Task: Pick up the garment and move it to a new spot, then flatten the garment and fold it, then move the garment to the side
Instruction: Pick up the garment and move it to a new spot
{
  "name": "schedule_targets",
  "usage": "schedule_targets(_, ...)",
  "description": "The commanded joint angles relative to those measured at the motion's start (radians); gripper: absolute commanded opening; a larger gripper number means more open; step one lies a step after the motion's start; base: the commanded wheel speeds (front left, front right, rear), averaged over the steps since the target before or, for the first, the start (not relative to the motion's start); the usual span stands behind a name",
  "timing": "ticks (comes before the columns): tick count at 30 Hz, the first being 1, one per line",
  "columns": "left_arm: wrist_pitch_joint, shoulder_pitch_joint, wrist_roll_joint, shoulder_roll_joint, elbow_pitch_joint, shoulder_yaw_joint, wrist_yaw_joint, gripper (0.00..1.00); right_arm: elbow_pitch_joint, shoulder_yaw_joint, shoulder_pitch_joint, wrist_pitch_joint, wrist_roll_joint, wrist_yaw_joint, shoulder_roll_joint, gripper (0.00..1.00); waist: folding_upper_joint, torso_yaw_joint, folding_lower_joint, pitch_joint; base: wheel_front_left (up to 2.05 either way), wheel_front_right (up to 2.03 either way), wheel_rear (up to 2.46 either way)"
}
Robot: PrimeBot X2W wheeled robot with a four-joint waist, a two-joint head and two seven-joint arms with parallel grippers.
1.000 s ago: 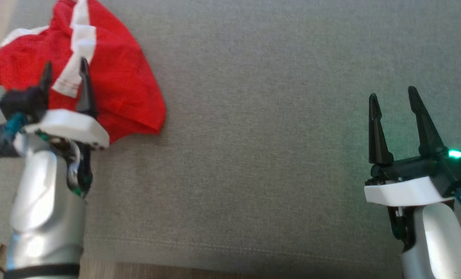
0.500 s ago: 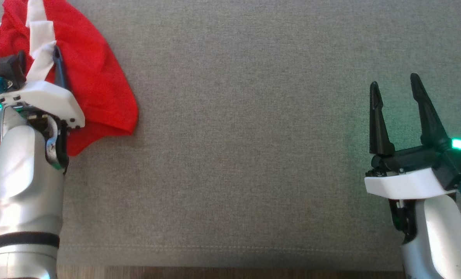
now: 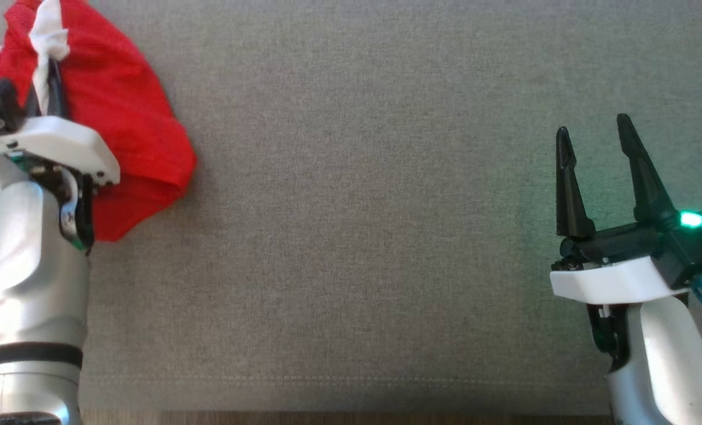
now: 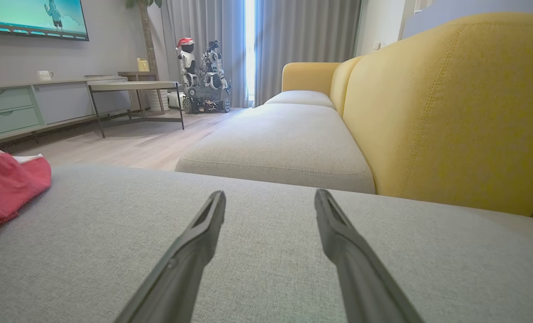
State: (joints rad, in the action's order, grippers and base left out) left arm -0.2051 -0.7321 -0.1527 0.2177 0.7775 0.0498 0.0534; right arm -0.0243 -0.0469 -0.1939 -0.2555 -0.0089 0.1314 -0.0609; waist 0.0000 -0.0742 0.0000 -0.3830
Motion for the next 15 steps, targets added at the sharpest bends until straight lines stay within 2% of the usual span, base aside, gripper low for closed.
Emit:
schedule_targets(1,-0.019,-0.050,-0.004,0.057,-0.050,-0.032,0.000,0.00,0.026,-0.023,-0.019,-0.006,0.005,-0.001,0.005,1.00,0.0000,0.001,0.0000,0.013,0.00,0.00,0.00)
schedule_targets(5,-0.047,-0.042,-0.008,0.058,-0.141,-0.034,-0.007,0.00,0.016,-0.025,-0.016,-0.006,0.015,-0.001,0.008,1.00,0.0000,0.006,0.0000,0.051,0.00,0.00,0.00)
schedule_targets(15,-0.047,0.003,-0.045,0.045,-0.471,-0.035,-0.045,0.00,0.008,-0.039,-0.009,-0.006,0.070,-0.001,0.010,1.00,0.0000,0.039,0.0000,0.130,0.00,0.00,0.00)
